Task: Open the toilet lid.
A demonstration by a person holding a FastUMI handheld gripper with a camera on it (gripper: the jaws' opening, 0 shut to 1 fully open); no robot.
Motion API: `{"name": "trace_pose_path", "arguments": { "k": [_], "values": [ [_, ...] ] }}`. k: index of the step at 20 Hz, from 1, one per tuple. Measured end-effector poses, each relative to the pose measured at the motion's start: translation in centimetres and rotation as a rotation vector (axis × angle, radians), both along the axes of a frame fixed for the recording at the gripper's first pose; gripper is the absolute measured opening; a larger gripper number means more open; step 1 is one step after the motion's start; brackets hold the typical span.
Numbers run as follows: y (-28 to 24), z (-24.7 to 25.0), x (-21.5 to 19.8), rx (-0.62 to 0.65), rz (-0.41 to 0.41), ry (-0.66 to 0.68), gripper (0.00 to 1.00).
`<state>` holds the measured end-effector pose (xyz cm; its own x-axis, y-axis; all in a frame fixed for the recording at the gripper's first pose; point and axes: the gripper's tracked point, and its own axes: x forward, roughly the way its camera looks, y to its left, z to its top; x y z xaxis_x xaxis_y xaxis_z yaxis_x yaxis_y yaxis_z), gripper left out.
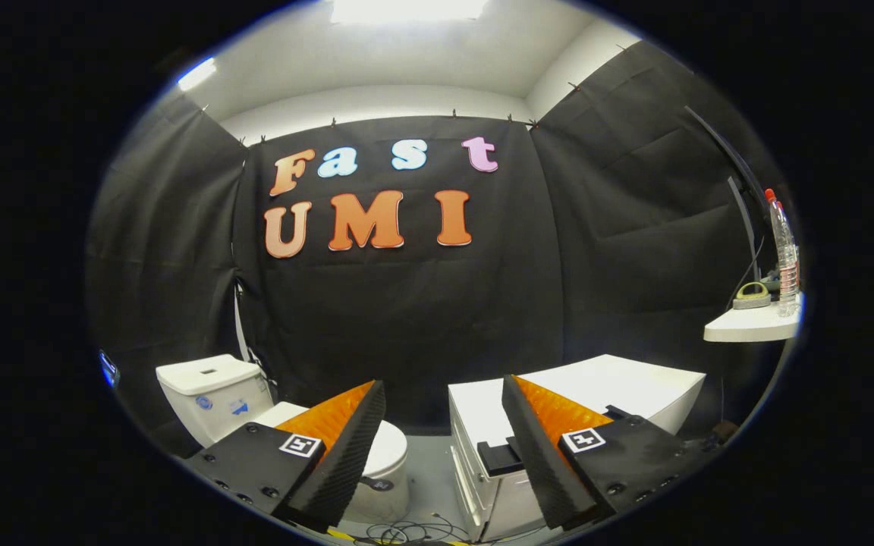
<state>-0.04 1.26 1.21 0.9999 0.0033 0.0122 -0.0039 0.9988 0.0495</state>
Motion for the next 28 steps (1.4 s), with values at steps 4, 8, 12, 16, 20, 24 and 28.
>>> {"name": "trace_pose_path", "arguments": {
  "k": [4,8,12,16,20,24,28],
  "values": [
    [4.0,2.0,1.8,0.057,0.046,-0.032,0.99],
    [7.3,3.2,4.3,0.132,0.040,-0.132,0.98],
    [11.7,-2.2,6.8,0.271,0.046,-0.084,0.98],
    [14.9,-11.6,6.5,0.343,0.075,0.120,0.98],
    [13.4,-19.8,4.9,0.407,0.013,0.285,0.99],
    [11.0,-25.3,4.5,0.559,-0.128,0.378,0.98],
    [11.0,-30.7,4.3,0.631,-0.191,0.471,0.99]
  ]
}}
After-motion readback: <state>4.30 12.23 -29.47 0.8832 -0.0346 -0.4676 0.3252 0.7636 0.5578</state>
